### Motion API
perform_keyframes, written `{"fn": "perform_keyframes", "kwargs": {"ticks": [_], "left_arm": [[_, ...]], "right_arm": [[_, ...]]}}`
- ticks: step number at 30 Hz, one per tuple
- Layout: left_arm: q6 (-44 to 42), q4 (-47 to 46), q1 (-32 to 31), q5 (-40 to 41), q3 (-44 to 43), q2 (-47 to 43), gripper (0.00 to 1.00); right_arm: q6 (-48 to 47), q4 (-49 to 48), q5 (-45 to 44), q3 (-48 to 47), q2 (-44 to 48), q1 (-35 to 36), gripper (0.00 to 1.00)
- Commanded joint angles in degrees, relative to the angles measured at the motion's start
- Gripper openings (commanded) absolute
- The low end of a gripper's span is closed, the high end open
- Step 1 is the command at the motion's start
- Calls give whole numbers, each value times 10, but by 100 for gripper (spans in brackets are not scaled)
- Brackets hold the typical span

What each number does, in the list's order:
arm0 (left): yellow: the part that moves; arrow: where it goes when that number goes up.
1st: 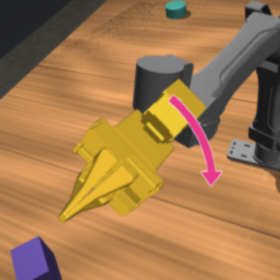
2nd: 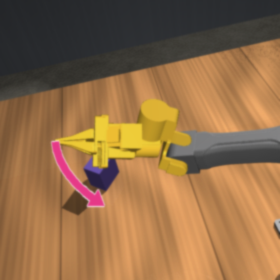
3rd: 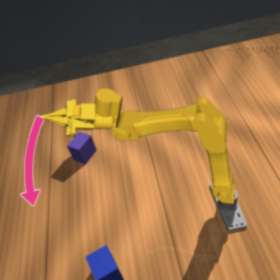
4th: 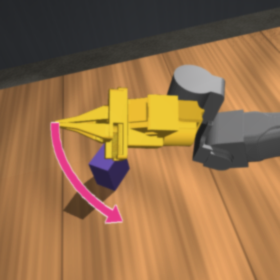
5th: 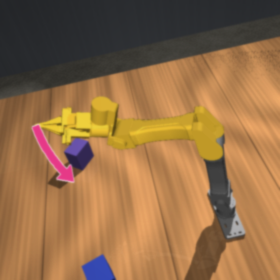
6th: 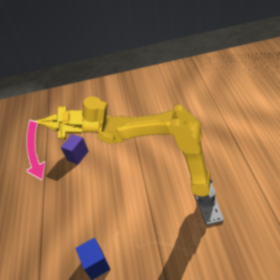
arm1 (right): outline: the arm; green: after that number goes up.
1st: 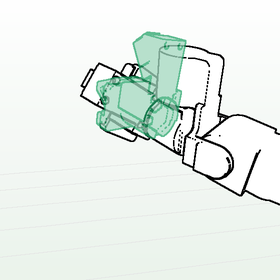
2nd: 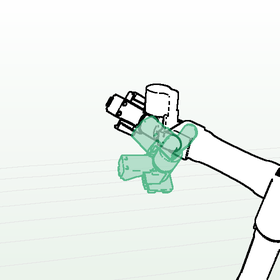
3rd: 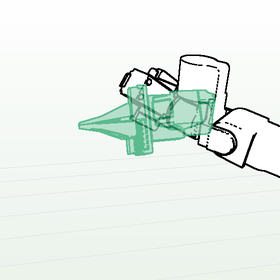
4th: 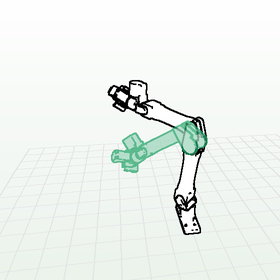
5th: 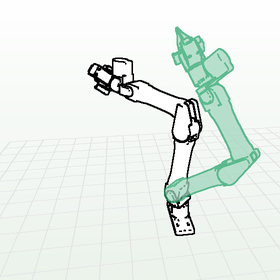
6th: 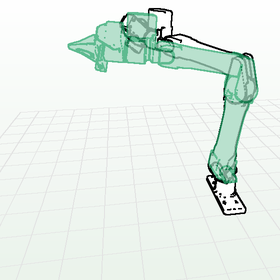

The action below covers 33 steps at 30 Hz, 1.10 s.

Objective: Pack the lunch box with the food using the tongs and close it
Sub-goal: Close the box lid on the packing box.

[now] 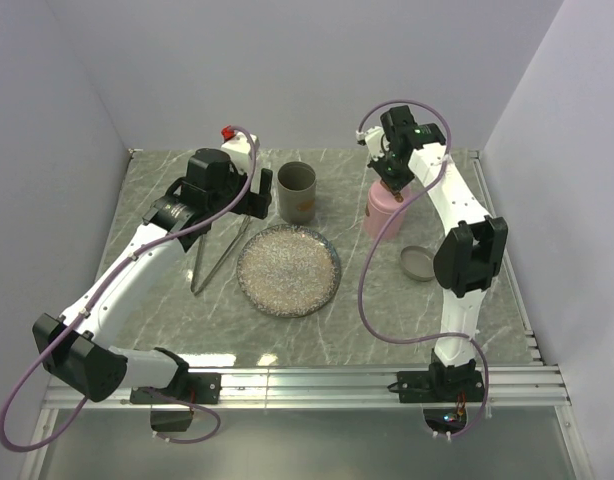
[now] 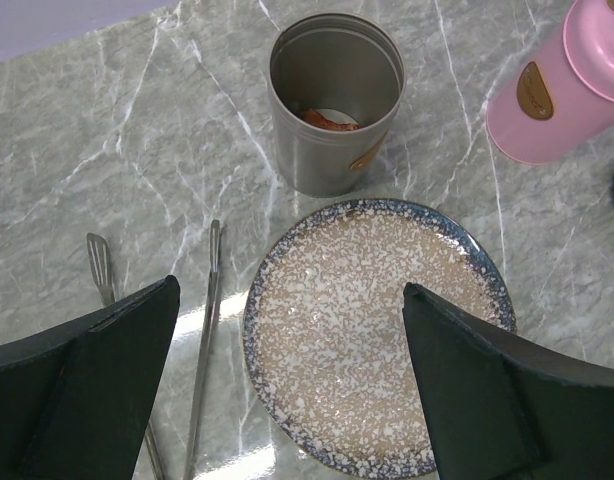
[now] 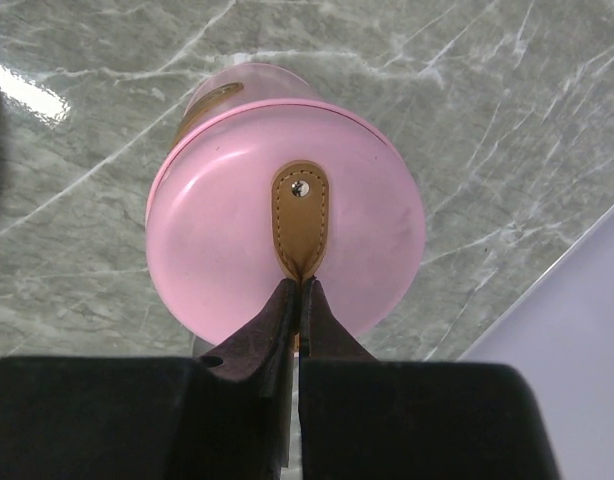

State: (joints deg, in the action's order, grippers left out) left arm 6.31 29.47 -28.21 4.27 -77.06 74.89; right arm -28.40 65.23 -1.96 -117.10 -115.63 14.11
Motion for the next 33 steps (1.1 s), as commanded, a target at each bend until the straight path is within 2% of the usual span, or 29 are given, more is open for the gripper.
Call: {"fn": "perform_keyframes", "kwargs": {"ticks": [1,12,33], "left_arm": [[6,-1,3,-5,-26,2,99],[20,2,18,-21,-27,8,99],[26,3,31,-23,-20,14,100]], "right_arm": [[-10,50,-45,4,-34,-2,0],[-59,44,-114,82,-14,-7,0],[-112,42,-150,159,20,-62,0]]}}
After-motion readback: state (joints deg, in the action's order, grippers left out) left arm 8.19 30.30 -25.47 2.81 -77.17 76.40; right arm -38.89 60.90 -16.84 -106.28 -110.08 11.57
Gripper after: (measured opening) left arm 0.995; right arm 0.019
